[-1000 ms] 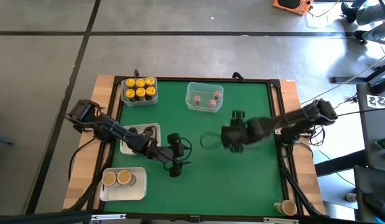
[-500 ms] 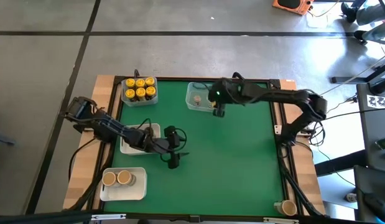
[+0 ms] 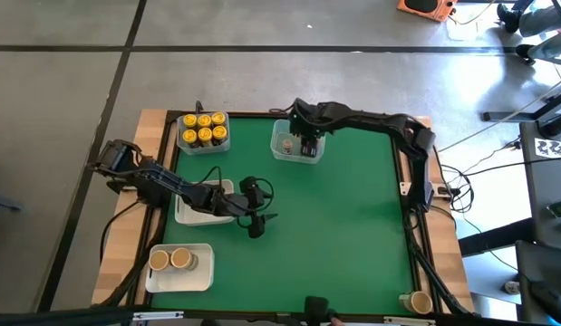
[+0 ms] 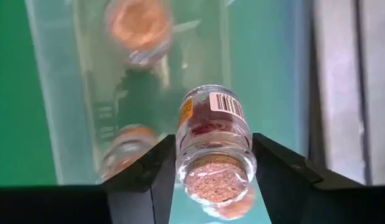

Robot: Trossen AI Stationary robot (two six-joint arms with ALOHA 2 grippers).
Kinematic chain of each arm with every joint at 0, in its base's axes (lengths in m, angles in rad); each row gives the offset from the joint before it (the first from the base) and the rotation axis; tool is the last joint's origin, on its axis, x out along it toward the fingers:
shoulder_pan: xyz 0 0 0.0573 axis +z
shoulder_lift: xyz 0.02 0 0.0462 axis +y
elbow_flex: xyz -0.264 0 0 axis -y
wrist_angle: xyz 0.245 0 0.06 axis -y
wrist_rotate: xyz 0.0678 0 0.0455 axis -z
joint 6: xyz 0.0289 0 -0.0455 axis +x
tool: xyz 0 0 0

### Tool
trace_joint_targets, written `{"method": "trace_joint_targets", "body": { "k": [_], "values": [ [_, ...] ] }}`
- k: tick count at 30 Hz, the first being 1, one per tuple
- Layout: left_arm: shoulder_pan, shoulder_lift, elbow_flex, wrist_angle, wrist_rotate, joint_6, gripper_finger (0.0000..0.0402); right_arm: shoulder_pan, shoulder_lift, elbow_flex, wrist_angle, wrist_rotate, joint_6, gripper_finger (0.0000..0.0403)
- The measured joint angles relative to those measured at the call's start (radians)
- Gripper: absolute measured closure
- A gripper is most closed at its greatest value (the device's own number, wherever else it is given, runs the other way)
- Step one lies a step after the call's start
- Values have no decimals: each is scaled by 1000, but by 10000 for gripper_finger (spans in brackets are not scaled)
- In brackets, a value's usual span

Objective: Sort spices by type
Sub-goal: Put the brown seasoning bottle into the right transparent bin

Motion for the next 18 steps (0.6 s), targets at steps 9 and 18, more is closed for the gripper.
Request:
{"method": "trace_joint_targets", "body": {
  "k": [9,18],
  "values": [
    [3,0,0,3,0,5,101,5,68,1,5,-7,-21,219],
    [3,0,0,2,0,-7,101,6,72,1,68,-15,-21,168]
  ]
}}
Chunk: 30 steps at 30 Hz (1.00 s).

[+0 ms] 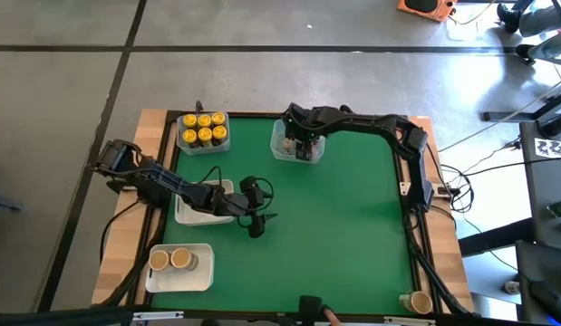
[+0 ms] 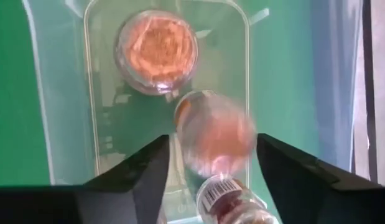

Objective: Sort spices by type
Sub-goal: Put the brown seasoning bottle into the right transparent bin, then put the gold seasoning bottle into the bottom white bin

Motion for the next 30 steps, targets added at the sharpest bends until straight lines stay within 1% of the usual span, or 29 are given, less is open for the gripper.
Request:
{"method": "trace_joint_targets", "body": {
  "k": [7,12,17,19,21,26,28,30],
  "values": [
    [0,0,0,0,0,5,101,18,0,0,-24,76,27,106],
    [0,0,0,0,0,7,101,43,-34,2,-81,98,12,80],
    [0,0,0,0,0,4,101,94,-139,33,-238,89,36,73],
    [0,0,0,1,0,-18,101,128,-190,37,-292,74,69,73],
    [0,0,0,0,1,-45,101,165,-236,37,-351,36,108,73],
    [0,0,0,1,1,-43,101,279,-328,37,-478,-56,217,72],
    [-4,0,0,5,1,-51,101,331,-353,34,-511,-61,264,72],
    [-15,0,0,12,0,-59,101,391,-386,5,-516,-61,315,72]
  ]
}}
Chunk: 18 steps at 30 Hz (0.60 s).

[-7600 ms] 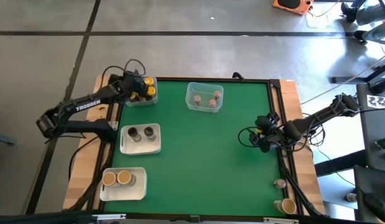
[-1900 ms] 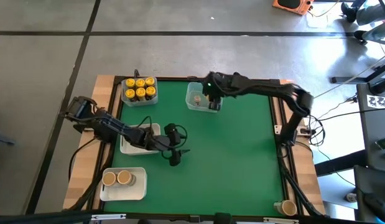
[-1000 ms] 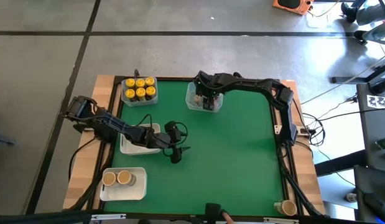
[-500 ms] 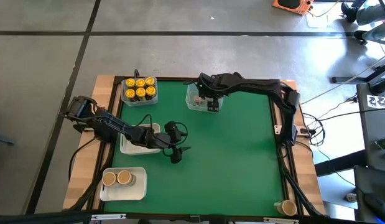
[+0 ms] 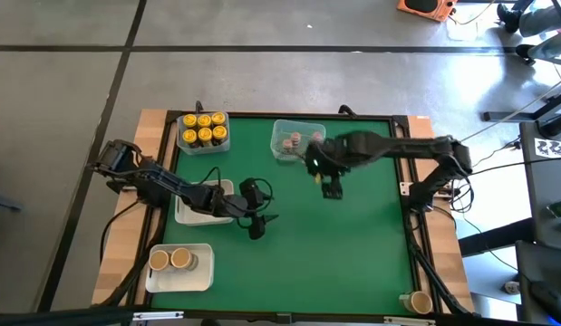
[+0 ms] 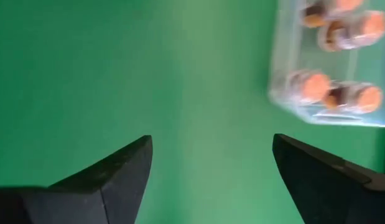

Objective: Sort spices by type
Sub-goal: Put the gold seasoning bottle into the bottom white bin

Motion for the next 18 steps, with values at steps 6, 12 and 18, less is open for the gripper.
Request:
{"method": "trace_joint_targets", "body": {
  "k": [6,12,18],
  "values": [
    [-59,19,5,128,2,3,101,193,-128,-189,34,10,130,72],
    [-97,96,107,178,-14,74,101,385,-262,-385,48,11,380,72],
    [-120,248,264,170,-16,88,101,615,-341,-475,49,-10,744,72]
  ]
}}
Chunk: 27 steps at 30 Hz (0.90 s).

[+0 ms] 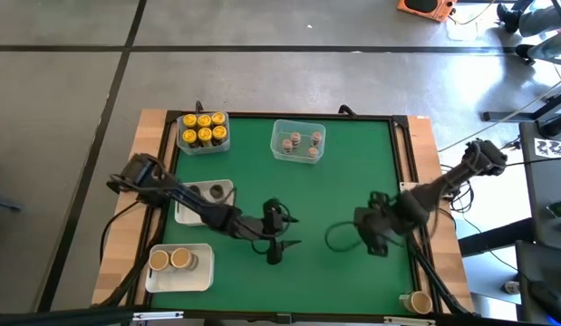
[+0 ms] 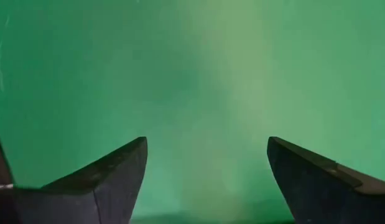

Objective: Sort spices by type
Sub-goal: Put the gold seasoning bottle into the bottom white bin

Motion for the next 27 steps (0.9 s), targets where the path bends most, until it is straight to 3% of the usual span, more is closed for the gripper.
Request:
{"method": "trace_joint_targets", "body": {
  "k": [8,10,14,19,27],
  "values": [
    [-32,153,193,2,1,4,101,154,13,-13,98,1,222,72],
    [-42,170,225,-2,4,18,101,176,19,-13,153,-47,233,72],
    [-65,184,243,-12,5,2,101,287,36,-12,250,-158,357,72],
    [-81,184,243,-26,-10,-33,101,468,105,2,370,-194,556,72],
    [-85,184,243,-24,-31,-108,101,650,230,227,219,-191,833,72]
  ]
}}
